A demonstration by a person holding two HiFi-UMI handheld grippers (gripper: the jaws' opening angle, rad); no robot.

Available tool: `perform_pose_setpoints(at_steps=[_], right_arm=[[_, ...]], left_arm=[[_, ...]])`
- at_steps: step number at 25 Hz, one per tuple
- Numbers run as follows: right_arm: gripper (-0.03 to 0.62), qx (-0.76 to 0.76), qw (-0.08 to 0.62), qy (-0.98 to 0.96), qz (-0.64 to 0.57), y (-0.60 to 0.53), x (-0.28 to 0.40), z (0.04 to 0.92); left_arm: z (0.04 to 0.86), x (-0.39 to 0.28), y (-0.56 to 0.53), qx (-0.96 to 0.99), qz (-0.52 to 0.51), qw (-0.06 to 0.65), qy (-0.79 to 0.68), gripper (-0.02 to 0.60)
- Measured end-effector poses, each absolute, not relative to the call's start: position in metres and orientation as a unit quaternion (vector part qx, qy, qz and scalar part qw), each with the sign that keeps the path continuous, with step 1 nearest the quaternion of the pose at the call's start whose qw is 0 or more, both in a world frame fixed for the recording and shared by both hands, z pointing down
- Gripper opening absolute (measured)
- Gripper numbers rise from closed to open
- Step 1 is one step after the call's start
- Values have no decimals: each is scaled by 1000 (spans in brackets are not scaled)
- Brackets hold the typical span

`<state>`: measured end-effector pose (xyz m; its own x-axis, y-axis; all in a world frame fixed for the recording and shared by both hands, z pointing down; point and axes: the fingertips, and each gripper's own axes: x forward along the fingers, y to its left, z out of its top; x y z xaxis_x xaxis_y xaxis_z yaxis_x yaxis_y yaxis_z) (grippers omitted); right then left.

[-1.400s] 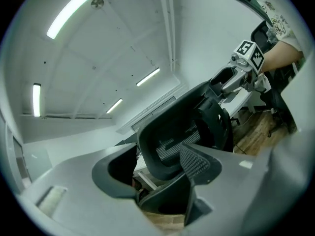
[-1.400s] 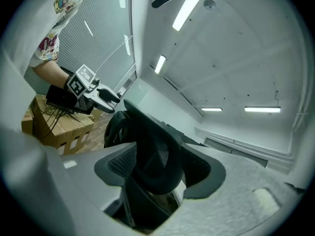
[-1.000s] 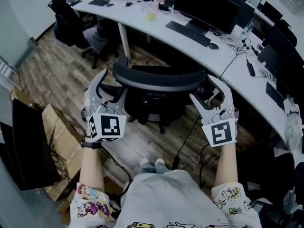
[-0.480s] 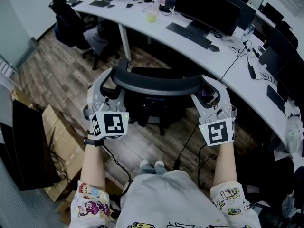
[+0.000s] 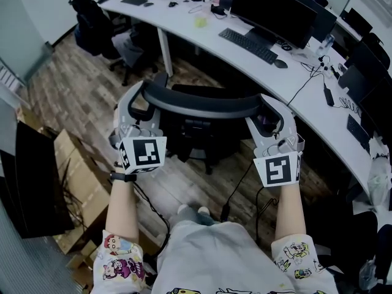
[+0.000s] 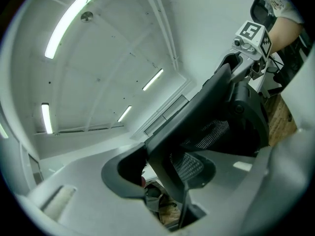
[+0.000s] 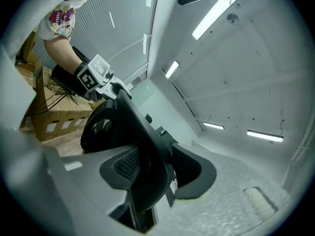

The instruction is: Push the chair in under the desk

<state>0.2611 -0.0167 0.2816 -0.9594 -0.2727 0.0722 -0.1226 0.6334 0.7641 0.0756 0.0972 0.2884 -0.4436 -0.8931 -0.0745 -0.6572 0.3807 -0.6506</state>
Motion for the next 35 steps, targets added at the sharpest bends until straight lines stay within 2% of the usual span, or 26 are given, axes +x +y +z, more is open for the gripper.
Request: perform_pose_setpoints(at_steps=[16,24,35], right_arm=[[181,110,101,-899,-411,-60,233,282],[181,137,118,-897,-404,-90,207,284],[186,169,124,-897,-389,-124,163,284]], left_arm=[[282,54,53,-485,-317,256,774,175],[286,20,20,-497,-302,246,776,175],[283,-28,-28,-522,-308,275,746,173]])
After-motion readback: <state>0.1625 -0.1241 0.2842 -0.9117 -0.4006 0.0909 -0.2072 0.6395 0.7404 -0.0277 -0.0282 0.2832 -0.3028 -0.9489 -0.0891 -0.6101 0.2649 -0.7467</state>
